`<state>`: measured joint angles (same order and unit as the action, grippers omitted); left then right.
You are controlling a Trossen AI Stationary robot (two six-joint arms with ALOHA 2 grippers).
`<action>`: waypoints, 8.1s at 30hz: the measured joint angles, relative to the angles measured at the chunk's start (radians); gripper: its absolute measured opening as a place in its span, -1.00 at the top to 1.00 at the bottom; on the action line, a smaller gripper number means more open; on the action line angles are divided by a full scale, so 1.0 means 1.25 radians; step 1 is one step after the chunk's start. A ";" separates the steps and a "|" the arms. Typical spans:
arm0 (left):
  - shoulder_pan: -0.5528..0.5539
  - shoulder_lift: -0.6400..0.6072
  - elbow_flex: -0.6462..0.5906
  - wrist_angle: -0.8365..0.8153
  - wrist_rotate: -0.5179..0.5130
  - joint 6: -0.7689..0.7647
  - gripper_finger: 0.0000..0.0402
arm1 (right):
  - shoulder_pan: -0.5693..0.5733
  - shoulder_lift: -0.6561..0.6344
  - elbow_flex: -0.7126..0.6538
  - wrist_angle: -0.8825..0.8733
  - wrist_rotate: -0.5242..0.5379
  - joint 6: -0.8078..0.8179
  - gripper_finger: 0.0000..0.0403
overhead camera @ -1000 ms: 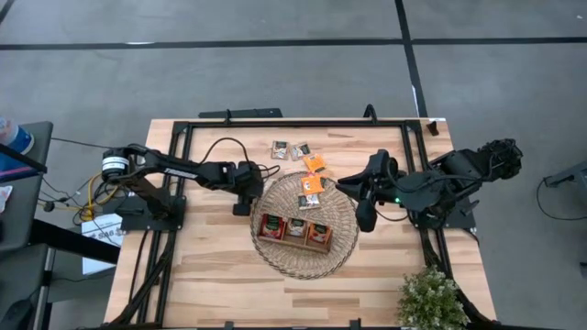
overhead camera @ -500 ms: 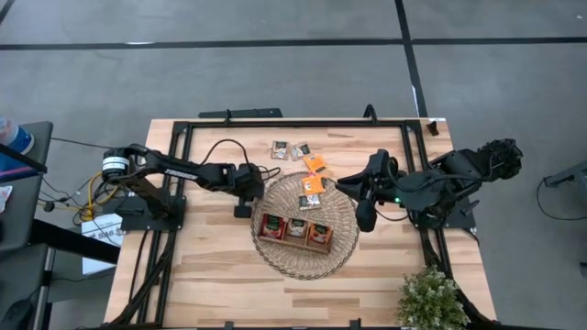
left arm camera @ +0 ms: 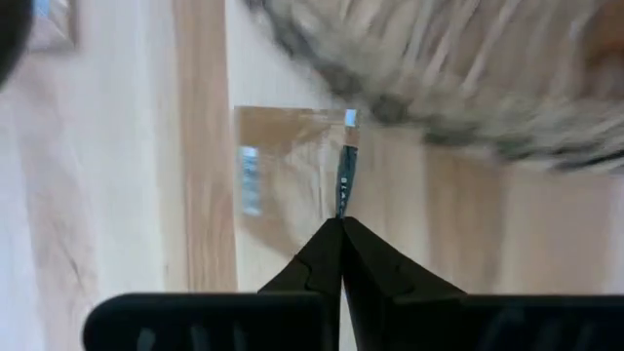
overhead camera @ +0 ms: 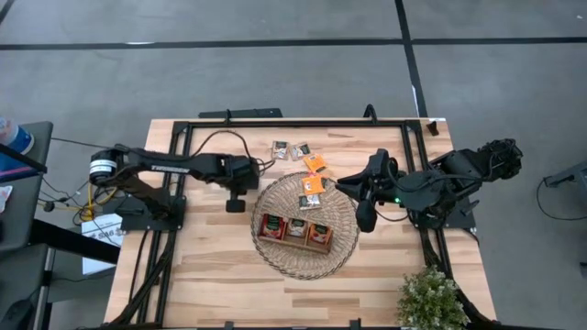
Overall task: Pick & Place Tea
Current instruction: Put the brown tea bag into the middle section of the wooden organizer
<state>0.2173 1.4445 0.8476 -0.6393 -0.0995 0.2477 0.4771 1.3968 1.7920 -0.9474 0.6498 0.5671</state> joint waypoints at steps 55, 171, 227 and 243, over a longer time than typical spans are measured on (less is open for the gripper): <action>-0.184 0.332 0.641 -0.250 0.347 -0.104 1.00 | 0.104 0.000 0.000 0.010 0.005 -0.012 0.73; 0.324 0.512 0.656 -0.170 0.078 -0.510 0.03 | 0.051 0.038 0.000 0.060 0.002 -0.014 0.73; 0.347 0.584 0.650 -0.205 0.187 -0.367 1.00 | -0.038 0.038 0.000 0.077 -0.089 -0.035 0.73; 0.349 0.451 0.655 -0.224 0.225 -0.333 1.00 | -0.038 0.038 0.000 0.061 -0.083 -0.036 0.73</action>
<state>0.6537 2.0084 1.6670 -0.9188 0.1822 -0.1682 0.4301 1.4445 1.7916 -0.8709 0.5458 0.5218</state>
